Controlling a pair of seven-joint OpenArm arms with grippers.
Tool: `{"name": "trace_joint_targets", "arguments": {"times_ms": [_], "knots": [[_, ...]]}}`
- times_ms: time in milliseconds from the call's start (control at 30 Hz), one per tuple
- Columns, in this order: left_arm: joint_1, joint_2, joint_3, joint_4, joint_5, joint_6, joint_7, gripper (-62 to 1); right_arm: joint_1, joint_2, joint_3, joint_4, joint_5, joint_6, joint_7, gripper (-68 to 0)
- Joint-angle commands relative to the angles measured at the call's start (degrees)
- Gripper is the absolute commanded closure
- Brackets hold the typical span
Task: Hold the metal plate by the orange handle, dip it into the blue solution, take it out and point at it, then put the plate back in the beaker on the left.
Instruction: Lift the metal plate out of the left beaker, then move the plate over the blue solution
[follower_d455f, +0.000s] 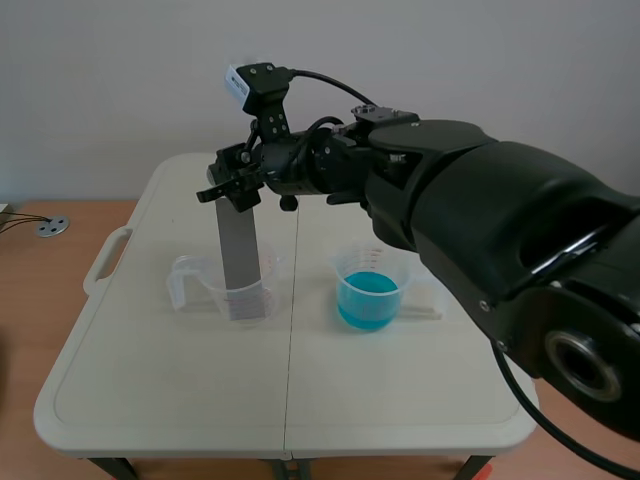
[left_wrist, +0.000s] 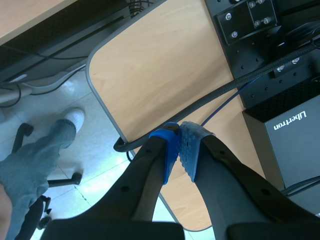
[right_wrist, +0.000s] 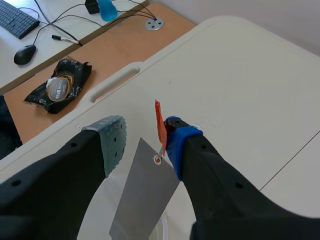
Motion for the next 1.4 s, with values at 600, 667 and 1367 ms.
{"name": "trace_joint_targets", "arguments": {"times_ms": [600,667,1367], "knots": [[0.1,0.1,0.3,0.3,-0.2,-0.3,-0.3,-1.7,0.9,-1.8,0.1,1.2,-7.2,0.6,9.1,-1.3],[0.1,0.1,0.3,0.3,-0.2,-0.3,-0.3,-1.7,0.9,-1.8,0.1,1.2,-7.7,1.9,10.3,-1.3],[0.1,0.1,0.3,0.3,-0.4,-0.3,-0.1,-1.7,-6.8,2.3,0.2,13.0,-8.7,8.0,15.4,-1.3]]}}
